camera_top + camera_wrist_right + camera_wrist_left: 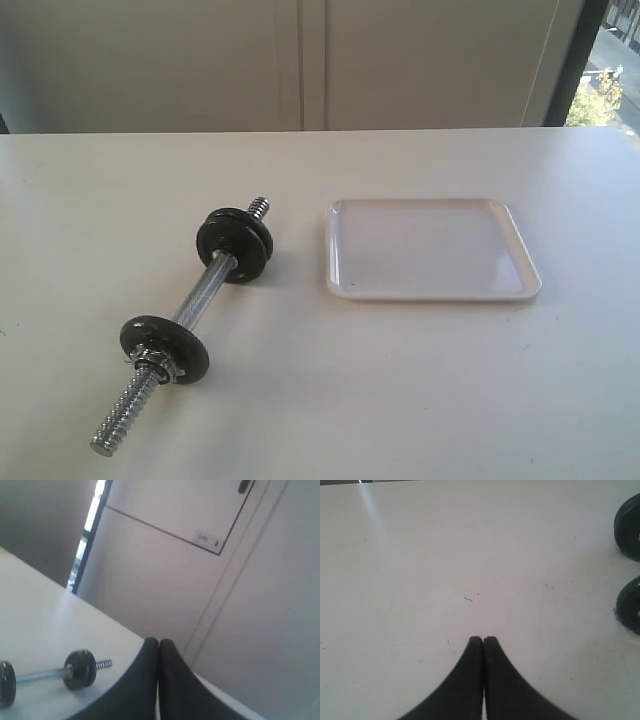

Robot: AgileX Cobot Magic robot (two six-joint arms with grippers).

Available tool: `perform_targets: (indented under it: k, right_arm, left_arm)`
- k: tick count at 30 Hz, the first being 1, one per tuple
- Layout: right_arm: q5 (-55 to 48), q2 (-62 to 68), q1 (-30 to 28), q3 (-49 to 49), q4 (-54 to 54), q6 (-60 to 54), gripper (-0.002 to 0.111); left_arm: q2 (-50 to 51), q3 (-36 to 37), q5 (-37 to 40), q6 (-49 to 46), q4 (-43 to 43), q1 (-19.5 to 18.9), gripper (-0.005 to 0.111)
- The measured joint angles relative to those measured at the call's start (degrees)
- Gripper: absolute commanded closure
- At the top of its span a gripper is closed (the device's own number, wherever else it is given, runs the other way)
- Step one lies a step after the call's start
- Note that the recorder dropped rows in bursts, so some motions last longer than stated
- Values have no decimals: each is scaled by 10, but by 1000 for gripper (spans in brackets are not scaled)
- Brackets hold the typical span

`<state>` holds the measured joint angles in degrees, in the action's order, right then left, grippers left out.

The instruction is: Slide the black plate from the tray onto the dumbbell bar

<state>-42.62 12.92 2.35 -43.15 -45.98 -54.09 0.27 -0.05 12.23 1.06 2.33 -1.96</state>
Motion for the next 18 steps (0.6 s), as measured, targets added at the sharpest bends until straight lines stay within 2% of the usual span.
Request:
perform_targets:
  k: [8,18]
  right_arm:
    - [-2,-44,0,192,45,1,108]
    - [-5,-44,0,217,46,1,108]
  left_arm:
    - [0,0,0,0,0,0,107]
    - [0,0,0,0,0,0,107]
